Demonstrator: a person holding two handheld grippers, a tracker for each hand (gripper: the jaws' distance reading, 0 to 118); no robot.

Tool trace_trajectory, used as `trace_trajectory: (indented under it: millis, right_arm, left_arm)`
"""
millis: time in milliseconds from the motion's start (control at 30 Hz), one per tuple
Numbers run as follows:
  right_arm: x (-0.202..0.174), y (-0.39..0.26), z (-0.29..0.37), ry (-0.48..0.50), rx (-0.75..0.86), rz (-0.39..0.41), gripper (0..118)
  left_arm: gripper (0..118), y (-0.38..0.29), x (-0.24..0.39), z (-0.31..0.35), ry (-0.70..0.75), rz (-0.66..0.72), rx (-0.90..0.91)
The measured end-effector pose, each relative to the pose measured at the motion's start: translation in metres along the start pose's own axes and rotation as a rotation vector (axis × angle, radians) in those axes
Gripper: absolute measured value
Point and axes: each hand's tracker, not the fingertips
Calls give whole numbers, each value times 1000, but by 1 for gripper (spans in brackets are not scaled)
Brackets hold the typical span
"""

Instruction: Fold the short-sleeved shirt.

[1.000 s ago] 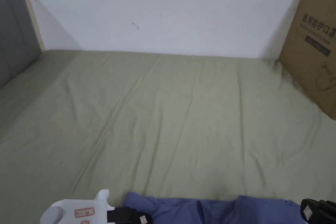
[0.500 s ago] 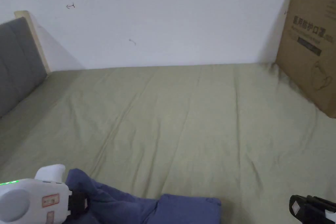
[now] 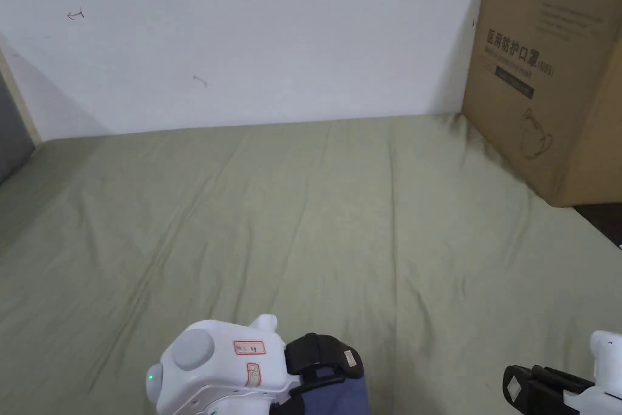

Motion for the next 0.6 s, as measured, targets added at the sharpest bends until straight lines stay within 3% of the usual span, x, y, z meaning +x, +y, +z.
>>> trace_trajectory:
  millis: [67,133,167,200,267,333,467,600]
  right_arm:
    - [0,-1,-1,2,-2,-1,0]
    - [1,-2,-5,3,-8,4,0]
    - [1,-2,-6,3,-10,5,0]
    - [1,-1,-8,4,-13,6,0]
    - [1,0,-10,4,-9,5,0]
    - [2,1,-10,3,5,1,0]
    - [4,4,-10,4,9,-8,0]
    - [11,3,-11,-14,-1,-5,0]
  left_arm:
    - [114,-1,3,21,13,-47,75]
    - [113,-2,18,47,115,-152,117]
    - [107,-3,21,56,155,-213,127]
    - [82,-5,25,66,196,-287,147]
    - [7,-10,37,70,274,-407,170]
    - [2,-18,39,56,318,-495,146]
    - [2,-25,29,2,225,-414,-12]
    - [1,-30,11,-67,299,-398,-127]
